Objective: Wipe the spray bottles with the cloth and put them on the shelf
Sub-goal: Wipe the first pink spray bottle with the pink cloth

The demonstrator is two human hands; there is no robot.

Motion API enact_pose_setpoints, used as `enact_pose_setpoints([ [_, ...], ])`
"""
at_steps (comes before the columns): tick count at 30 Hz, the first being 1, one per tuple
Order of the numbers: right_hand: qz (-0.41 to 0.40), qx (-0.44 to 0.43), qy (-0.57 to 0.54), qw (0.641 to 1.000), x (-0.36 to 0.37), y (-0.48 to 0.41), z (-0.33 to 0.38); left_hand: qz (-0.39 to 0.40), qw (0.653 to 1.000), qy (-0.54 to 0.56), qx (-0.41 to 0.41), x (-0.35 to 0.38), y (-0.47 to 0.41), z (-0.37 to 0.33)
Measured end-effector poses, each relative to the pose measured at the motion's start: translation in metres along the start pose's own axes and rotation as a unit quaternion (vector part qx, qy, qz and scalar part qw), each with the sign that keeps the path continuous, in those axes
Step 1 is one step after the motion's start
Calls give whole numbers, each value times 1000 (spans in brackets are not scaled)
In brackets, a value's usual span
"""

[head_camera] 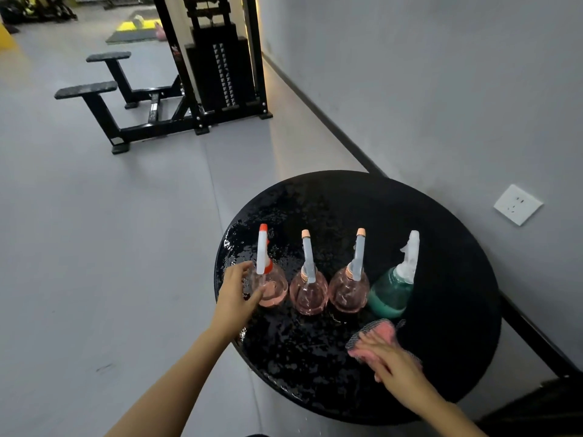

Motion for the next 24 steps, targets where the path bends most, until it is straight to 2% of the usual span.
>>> enact_pose_setpoints([
  [3,26,-3,-3,1000,6,-9,8,88,996,-7,-34,1,-16,16],
  [8,46,-5,-3,999,11,-16,16,190,975,95,-67,3,-38,29],
  [14,50,-9,-10,999,13,-22,23,270,961,43,-47,2,-53,33],
  [21,61,-5,-4,998,9,-22,32,229,965,113,-57,9,-41,36],
  [24,60,45,-46,996,5,-21,38,216,960,164,-70,5,-32,33],
])
Point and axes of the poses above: each hand's wrist, its own y-axis away from the middle knuckle, its own x-axis out of the palm, z = x × y, the point moved 1 cm from there along -y, towards the middle knuckle
